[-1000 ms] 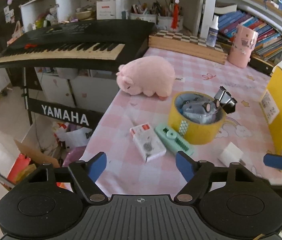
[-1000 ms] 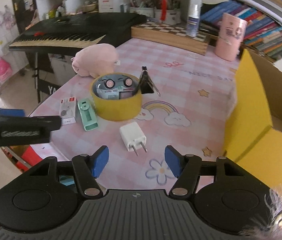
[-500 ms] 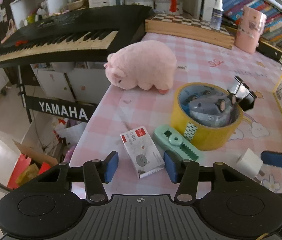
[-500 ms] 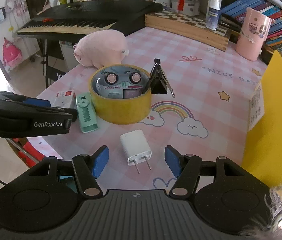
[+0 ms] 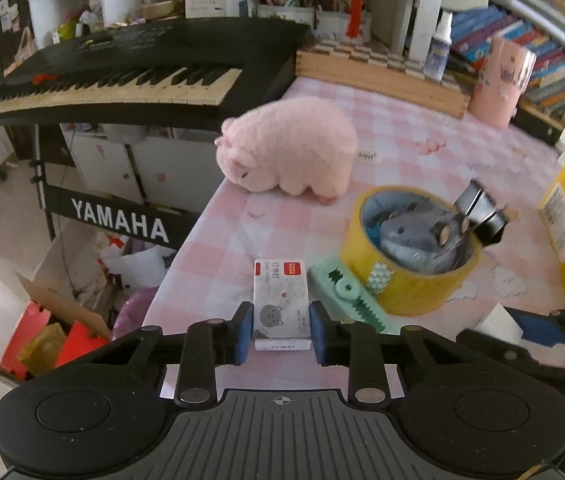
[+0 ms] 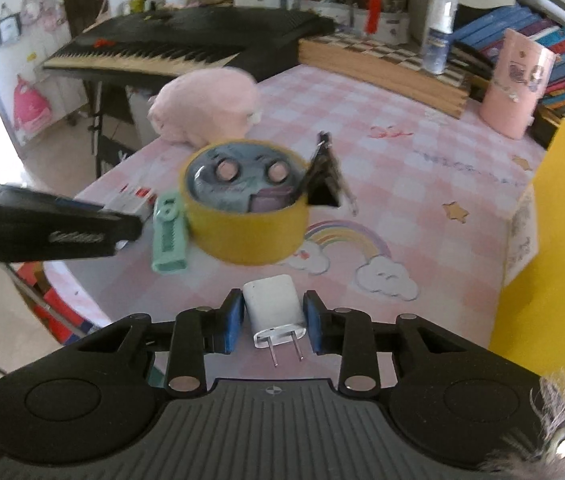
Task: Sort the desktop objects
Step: 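Grasp the white charger plug with the right tool while the left tool grasps the white card box, then carry the charger plug and card box toward the yellow box with both tools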
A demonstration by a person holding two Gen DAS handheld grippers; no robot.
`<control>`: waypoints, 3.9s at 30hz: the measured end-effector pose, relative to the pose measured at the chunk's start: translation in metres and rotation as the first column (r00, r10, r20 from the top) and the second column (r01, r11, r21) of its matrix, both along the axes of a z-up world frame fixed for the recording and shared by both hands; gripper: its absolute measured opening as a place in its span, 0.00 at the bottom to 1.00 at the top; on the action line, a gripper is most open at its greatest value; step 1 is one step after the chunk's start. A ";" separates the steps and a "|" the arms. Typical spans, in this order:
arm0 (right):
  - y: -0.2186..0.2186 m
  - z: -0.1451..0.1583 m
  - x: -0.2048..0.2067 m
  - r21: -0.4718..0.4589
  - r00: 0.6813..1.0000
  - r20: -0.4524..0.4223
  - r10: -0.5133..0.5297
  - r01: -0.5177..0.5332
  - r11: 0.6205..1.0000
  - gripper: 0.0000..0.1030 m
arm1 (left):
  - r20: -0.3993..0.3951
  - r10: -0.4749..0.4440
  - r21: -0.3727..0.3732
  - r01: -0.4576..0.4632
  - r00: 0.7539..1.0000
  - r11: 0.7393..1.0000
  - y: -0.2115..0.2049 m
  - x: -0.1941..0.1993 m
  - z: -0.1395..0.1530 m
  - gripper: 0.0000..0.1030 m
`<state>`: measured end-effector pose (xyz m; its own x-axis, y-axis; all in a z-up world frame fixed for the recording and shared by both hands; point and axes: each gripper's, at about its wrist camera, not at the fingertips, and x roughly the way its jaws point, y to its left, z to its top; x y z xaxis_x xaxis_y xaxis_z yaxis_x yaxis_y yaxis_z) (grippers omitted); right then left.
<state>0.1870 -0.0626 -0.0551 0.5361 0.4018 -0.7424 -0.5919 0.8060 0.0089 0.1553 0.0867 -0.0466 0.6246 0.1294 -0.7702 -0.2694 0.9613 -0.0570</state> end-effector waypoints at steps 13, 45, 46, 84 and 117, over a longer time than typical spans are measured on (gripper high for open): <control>-0.021 0.034 -0.013 0.071 0.995 0.054 -0.089 0.085 0.994 0.29 | 0.139 -0.001 -0.095 0.014 0.990 0.995 0.002 -0.033 0.042 0.28; -0.068 0.059 -0.154 0.143 0.959 0.011 -0.283 0.279 0.950 0.29 | 0.243 -0.219 -0.176 0.265 0.945 0.948 -0.034 -0.154 0.065 0.28; -0.070 0.059 -0.158 0.143 0.957 0.014 -0.290 0.285 0.948 0.29 | 0.241 -0.227 -0.178 0.273 0.944 0.946 -0.036 -0.156 0.064 0.28; -0.170 0.039 -0.239 0.131 0.757 -0.095 -0.647 0.654 0.745 0.29 | 0.199 -0.625 -0.151 0.654 0.755 0.741 -0.142 -0.166 0.055 0.28; -0.188 0.043 -0.229 0.105 0.748 -0.084 -0.658 0.663 0.741 0.29 | 0.224 -0.657 -0.147 0.692 0.720 0.707 -0.167 -0.155 0.059 0.28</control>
